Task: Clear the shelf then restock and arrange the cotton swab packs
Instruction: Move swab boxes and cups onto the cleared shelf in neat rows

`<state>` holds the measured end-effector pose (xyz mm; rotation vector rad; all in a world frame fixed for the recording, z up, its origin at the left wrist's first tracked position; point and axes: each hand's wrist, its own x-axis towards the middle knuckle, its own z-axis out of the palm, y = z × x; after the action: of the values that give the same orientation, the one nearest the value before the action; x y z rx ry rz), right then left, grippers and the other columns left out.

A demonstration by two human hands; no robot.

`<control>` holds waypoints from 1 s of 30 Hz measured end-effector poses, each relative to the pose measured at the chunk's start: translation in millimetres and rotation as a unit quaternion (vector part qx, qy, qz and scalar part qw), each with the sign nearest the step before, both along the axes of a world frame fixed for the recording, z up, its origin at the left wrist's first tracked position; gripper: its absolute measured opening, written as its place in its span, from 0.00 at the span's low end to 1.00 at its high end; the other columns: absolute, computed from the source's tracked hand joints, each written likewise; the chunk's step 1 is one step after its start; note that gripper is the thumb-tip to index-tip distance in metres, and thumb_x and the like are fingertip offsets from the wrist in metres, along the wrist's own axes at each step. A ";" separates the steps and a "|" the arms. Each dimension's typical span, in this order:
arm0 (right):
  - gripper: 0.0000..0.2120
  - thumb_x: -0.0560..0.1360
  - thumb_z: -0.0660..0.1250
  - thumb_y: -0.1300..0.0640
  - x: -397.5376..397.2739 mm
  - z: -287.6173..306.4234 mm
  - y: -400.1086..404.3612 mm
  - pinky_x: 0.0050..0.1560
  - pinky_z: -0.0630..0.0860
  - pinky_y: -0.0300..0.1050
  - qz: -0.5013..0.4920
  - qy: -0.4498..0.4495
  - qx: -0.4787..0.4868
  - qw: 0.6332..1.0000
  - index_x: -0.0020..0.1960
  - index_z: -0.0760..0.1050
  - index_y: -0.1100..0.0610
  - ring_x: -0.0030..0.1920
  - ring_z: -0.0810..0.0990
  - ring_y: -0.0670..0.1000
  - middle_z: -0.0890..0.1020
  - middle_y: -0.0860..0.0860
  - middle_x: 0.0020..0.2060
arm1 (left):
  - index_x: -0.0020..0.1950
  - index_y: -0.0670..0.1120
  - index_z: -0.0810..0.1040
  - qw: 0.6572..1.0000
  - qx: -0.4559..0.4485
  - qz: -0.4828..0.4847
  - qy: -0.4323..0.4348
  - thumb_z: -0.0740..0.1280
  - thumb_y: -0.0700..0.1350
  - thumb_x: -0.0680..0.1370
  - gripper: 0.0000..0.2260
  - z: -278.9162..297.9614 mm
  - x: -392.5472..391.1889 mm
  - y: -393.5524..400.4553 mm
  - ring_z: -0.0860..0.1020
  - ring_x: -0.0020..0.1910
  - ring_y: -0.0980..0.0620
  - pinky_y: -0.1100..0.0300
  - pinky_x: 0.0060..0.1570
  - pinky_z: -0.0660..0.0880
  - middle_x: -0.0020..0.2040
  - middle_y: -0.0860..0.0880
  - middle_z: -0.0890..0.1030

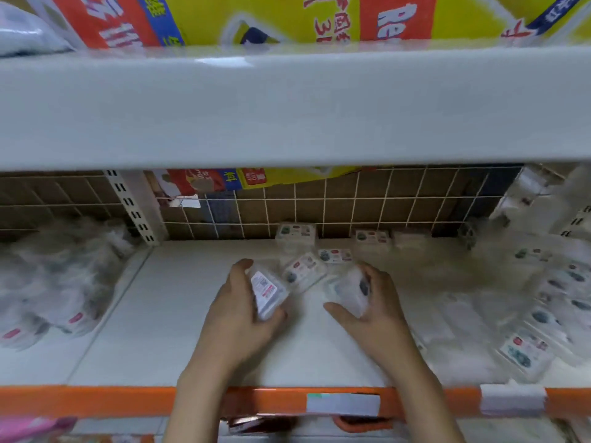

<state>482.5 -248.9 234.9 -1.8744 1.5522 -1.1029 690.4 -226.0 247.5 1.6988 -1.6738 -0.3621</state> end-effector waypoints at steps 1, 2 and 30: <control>0.38 0.65 0.77 0.51 14.6 1.2 2.6 0.63 0.69 0.52 0.002 0.011 0.010 1.000 0.70 0.63 0.54 0.62 0.70 0.55 0.68 0.46 0.57 | 0.68 0.53 0.55 1.000 -0.003 0.002 -0.002 0.73 0.53 0.67 0.36 -3.3 17.3 1.3 0.75 0.48 0.51 0.62 0.43 0.68 0.53 0.52 0.74; 0.40 0.66 0.76 0.50 28.9 3.5 5.4 0.66 0.66 0.53 0.011 0.016 0.029 0.999 0.71 0.61 0.56 0.65 0.67 0.54 0.67 0.49 0.61 | 0.66 0.52 0.56 1.000 -0.006 0.004 -0.004 0.73 0.52 0.67 0.36 -5.9 33.8 2.4 0.75 0.48 0.49 0.61 0.43 0.68 0.53 0.49 0.75; 0.33 0.69 0.73 0.64 177.4 4.6 -2.5 0.51 0.65 0.35 0.047 -0.070 0.092 0.992 0.63 0.55 0.49 0.57 0.67 0.46 0.61 0.48 0.60 | 0.70 0.43 0.68 0.988 -0.073 0.065 -0.118 0.59 0.55 0.68 0.32 16.4 178.4 30.0 0.70 0.58 0.45 0.49 0.56 0.70 0.60 0.43 0.74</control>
<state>659.8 -251.4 239.5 -1.6924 1.4217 -0.9908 868.8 -196.0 264.0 1.7829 -1.6987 0.0243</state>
